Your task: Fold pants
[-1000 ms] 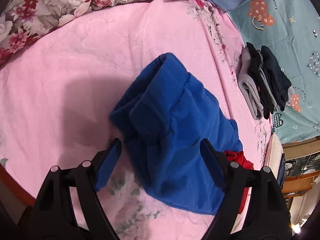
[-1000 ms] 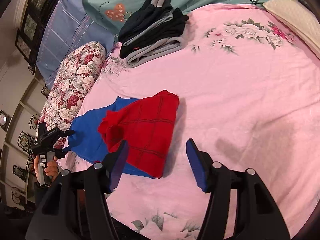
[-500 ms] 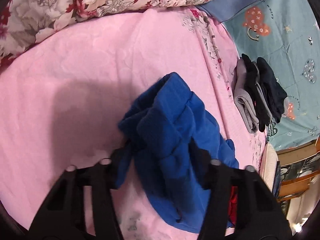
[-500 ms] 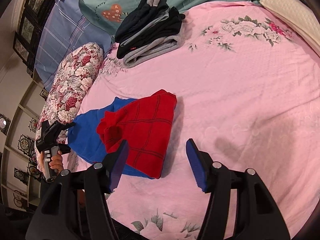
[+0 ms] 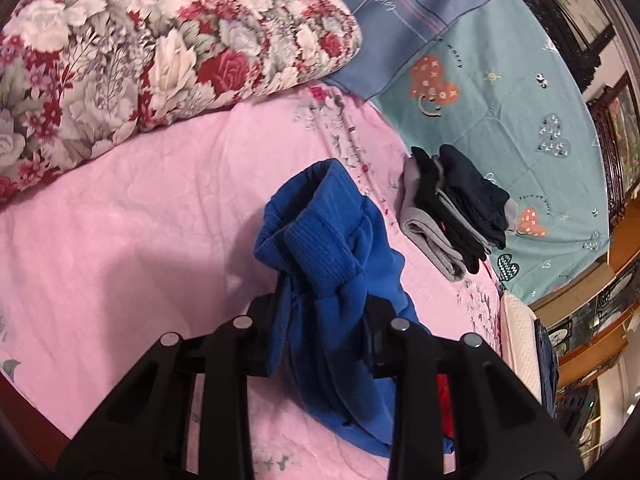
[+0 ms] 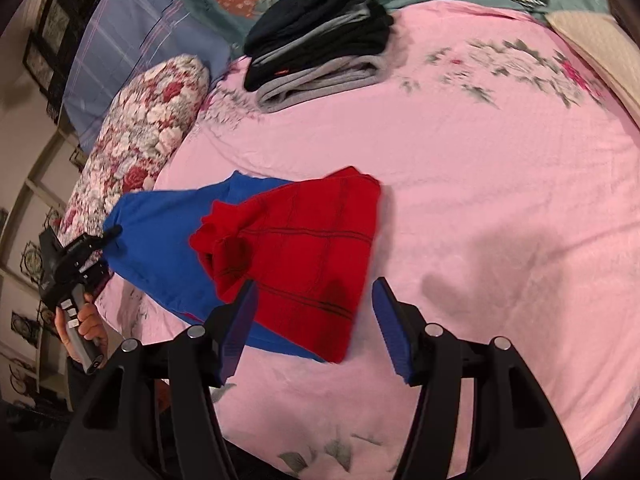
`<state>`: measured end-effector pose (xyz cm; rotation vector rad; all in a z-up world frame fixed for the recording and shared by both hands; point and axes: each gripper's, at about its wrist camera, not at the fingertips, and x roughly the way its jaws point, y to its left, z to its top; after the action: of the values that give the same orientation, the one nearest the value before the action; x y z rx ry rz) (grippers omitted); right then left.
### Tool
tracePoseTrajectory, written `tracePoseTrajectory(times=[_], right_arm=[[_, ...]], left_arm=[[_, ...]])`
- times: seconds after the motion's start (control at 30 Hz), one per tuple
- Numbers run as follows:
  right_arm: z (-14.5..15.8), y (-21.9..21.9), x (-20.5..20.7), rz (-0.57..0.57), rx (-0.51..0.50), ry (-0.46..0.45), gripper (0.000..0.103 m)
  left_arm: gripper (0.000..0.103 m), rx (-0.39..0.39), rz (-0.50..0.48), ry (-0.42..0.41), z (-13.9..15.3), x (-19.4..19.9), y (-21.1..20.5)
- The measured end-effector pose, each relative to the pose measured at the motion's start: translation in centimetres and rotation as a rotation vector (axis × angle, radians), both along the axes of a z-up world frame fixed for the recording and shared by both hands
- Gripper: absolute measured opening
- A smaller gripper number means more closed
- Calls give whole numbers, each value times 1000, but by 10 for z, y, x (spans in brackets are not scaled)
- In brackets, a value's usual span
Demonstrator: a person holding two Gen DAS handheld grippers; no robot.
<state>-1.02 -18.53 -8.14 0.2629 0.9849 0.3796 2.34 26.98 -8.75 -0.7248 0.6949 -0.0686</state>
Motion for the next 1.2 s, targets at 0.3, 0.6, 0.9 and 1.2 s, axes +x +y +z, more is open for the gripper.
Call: tracePoseTrajectory(times=[0.3, 0.6, 0.9, 1.2], right_arm=[[1, 141, 70, 289, -57, 4, 55], [-68, 209, 111, 334, -133, 180, 14], [23, 102, 78, 143, 1, -59, 15], [11, -61, 0, -171, 130, -51, 15]], left_arm=[[30, 18, -3, -35, 4, -7, -4], [29, 74, -44, -42, 9, -5, -22], [29, 190, -115, -109, 45, -8, -71], [28, 458, -474, -164, 57, -10, -251]])
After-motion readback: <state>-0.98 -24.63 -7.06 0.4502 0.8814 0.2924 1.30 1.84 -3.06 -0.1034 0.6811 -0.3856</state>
